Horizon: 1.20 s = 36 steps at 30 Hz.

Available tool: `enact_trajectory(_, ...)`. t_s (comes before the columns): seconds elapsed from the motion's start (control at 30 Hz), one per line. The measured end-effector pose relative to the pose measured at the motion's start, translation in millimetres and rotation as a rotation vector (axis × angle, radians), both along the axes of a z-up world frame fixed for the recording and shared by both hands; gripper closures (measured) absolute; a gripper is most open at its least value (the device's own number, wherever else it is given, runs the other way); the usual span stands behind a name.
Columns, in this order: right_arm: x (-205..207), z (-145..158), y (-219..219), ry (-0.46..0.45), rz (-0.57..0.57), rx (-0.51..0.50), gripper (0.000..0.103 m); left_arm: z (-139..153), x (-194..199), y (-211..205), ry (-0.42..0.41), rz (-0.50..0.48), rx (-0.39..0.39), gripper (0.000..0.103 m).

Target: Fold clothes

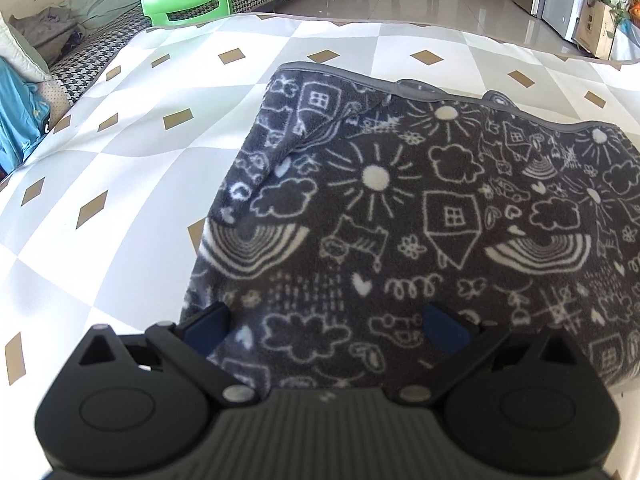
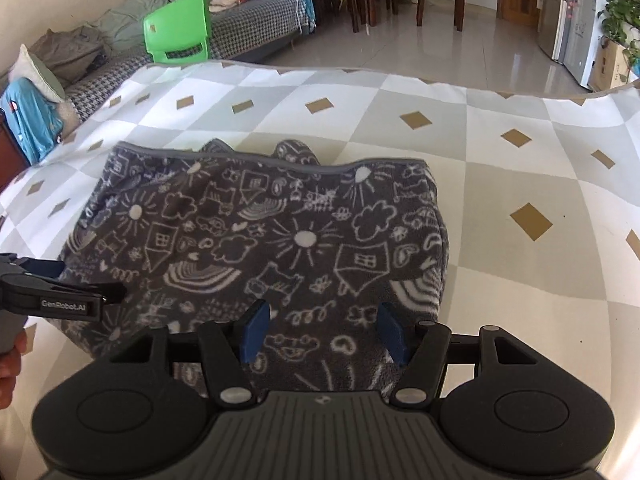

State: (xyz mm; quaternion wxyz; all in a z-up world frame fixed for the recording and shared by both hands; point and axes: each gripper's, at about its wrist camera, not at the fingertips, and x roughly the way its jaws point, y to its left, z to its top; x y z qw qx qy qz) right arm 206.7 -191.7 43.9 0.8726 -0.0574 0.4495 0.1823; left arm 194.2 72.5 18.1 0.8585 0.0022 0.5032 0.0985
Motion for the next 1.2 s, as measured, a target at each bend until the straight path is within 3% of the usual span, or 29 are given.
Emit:
enact_trajectory(0.37, -2.0, -24.4, 18.7, 0.007, 0.027, -0.127, 0.029, -7.2, -3.9, -2.1, -0.004, -0.025, 0.019, 0.000)
enact_trajectory(0.77, -16.8, -25.4, 21.0, -0.010, 0.107, -0.163, 0.028, -6.5, -32.8, -1.4, 0.002, -0.031, 0.033, 0.000)
enact_trajectory(1.2, -12.1, -20.6, 22.8, 0.015, 0.153, -0.189, 0.028, -4.1, -88.9, -0.4, -0.003, -0.020, 0.031, 0.000)
